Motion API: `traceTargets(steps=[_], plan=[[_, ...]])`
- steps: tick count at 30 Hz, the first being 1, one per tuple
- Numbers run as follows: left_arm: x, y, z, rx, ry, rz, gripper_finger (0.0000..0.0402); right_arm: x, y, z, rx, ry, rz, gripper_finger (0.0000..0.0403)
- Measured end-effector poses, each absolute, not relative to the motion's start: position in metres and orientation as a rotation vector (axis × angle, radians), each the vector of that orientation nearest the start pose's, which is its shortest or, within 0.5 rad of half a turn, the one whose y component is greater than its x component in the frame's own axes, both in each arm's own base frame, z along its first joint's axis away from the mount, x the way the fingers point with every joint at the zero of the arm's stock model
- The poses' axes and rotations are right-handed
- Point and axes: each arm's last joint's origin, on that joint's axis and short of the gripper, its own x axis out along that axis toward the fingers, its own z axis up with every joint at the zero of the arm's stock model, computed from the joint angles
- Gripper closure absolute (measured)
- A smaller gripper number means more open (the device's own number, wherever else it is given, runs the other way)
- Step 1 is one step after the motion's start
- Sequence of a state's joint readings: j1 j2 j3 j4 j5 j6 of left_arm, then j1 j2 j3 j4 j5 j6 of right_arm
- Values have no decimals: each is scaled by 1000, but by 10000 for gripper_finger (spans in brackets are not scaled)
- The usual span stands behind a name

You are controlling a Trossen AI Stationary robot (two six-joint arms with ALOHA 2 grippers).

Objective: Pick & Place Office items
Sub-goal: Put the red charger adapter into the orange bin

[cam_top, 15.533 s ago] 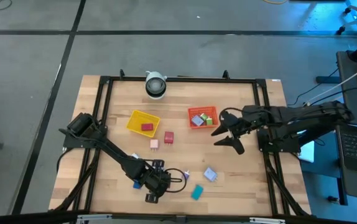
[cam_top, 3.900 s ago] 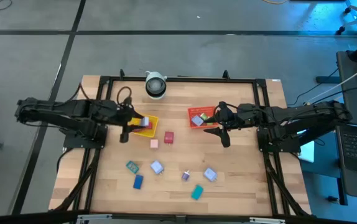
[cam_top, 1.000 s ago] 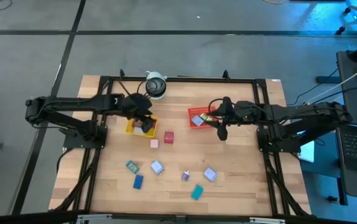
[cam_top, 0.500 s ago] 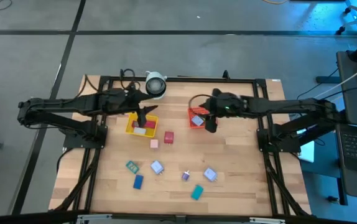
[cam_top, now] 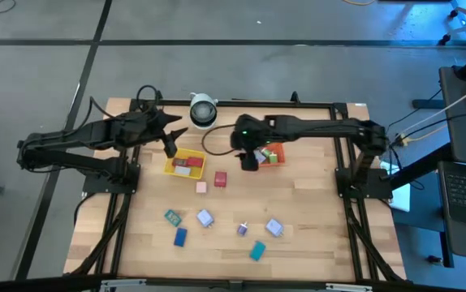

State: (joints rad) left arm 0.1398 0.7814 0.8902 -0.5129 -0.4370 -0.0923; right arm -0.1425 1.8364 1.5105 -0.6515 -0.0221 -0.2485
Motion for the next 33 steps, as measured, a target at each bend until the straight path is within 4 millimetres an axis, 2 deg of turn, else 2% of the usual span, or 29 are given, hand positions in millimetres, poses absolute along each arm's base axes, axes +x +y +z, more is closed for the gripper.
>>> traceTargets(steps=[5, 9, 11, 16, 21, 28, 33], plan=[[148, 34, 337, -28, 405, 608, 199, 416, -49, 223, -37, 1037, 50, 121], [144, 33, 334, -23, 439, 606, 199, 427, -30, 194, 93, 1099, 89, 119], [143, 33, 334, -21, 450, 606, 199, 431, -19, 185, 144, 1110, 132, 119], [140, 33, 332, -24, 465, 606, 199, 438, 4, 187, 198, 1051, 214, 119], [140, 32, 332, -37, 463, 598, 200, 443, 22, 190, 146, 988, 211, 117], [140, 31, 331, -56, 475, 553, 200, 447, 24, 192, 25, 937, 46, 84], [140, 31, 331, -55, 481, 552, 200, 449, 26, 191, 35, 920, 27, 78]])
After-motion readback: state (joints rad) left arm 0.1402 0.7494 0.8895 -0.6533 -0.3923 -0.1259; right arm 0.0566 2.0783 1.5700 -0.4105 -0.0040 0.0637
